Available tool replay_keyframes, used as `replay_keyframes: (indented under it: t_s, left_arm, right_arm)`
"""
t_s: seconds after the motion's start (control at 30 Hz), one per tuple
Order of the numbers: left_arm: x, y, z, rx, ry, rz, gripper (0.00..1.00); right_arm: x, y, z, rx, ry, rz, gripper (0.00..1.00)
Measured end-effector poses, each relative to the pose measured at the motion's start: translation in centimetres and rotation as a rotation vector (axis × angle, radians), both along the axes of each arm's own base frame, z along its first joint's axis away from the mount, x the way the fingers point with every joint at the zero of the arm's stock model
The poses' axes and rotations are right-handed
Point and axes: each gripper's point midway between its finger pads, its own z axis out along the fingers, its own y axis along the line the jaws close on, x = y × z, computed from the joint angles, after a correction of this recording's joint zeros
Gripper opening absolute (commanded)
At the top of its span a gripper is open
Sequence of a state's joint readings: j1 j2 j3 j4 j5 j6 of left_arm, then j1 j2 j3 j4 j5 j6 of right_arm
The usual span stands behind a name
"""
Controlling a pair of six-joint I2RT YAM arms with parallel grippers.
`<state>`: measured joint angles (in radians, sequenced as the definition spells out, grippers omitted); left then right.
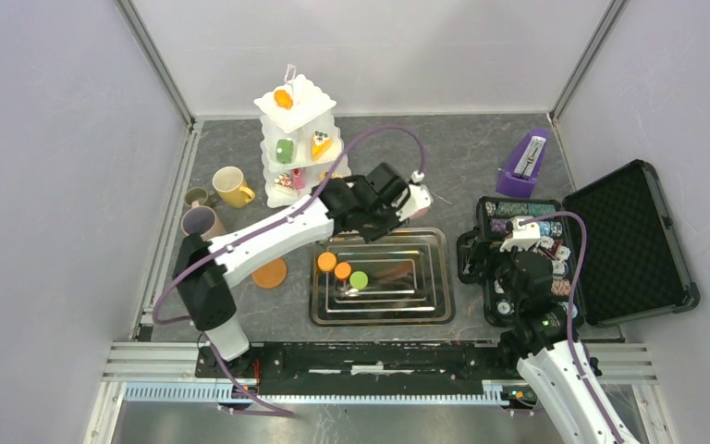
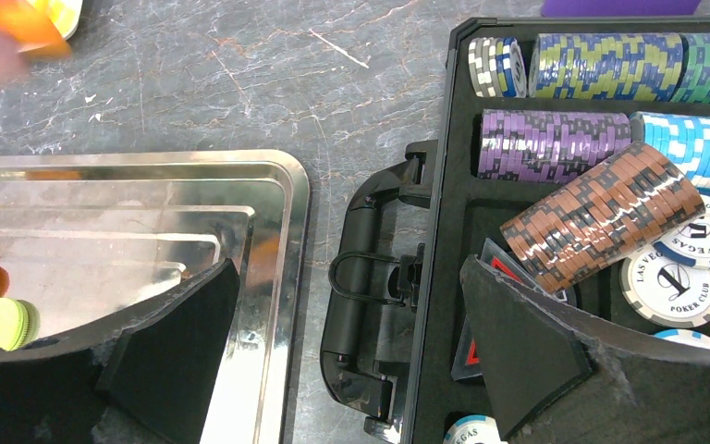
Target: Serve the afternoon tea
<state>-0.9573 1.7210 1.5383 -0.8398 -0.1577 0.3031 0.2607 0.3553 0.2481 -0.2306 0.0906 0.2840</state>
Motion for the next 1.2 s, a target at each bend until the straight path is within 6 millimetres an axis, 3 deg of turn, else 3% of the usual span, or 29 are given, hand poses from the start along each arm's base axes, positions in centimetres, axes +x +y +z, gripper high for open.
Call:
replay_keyframes:
  t_s: [0.1, 0.2, 0.37, 0.47, 0.57, 0.8, 0.9, 1.2]
  left_arm:
    - [1.3, 0.1, 4.6, -0.096, -0.059, 0.072, 0.3]
    - [3.9, 1.0, 9.3, -0.187, -0.122, 0.208, 0.32]
    - [10.3, 5.5, 18.8, -0.367, -0.264, 0.541, 0.34]
    - [12.8, 8.1, 21.5, -0.437, -0.304, 0.681, 0.34]
    - [14.6, 10.0, 21.5, -0.461, -0.297, 0.777, 0.35]
    - [16.4, 12.1, 16.9, -0.359, -0.218, 0.887, 0.35]
    - [16.9, 13.1, 15.8, -0.319, -0.21, 0.917, 0.35]
    - [17.7, 15.1, 15.5, -0.289, -0.229, 0.969, 0.47]
  right_arm:
    - [0.0, 0.0, 0.0, 0.0, 0.002, 0.0, 0.98]
    - [0.0, 0.0, -0.1, -0.001, 0.005, 0.0, 0.98]
    - [0.0, 0.0, -0.1, -0.001, 0.006, 0.001, 0.98]
    - [0.0, 0.0, -0.1, -0.001, 0.006, 0.002, 0.98]
    - [0.0, 0.0, -0.1, -0.001, 0.006, 0.002, 0.98]
    - [-0.1, 0.0, -0.2, -0.001, 0.008, 0.002, 0.98]
    - [-0.1, 0.0, -0.2, -0.001, 0.008, 0.002, 0.98]
    - [-0.1, 0.0, -0.3, -0.002, 0.012, 0.002, 0.98]
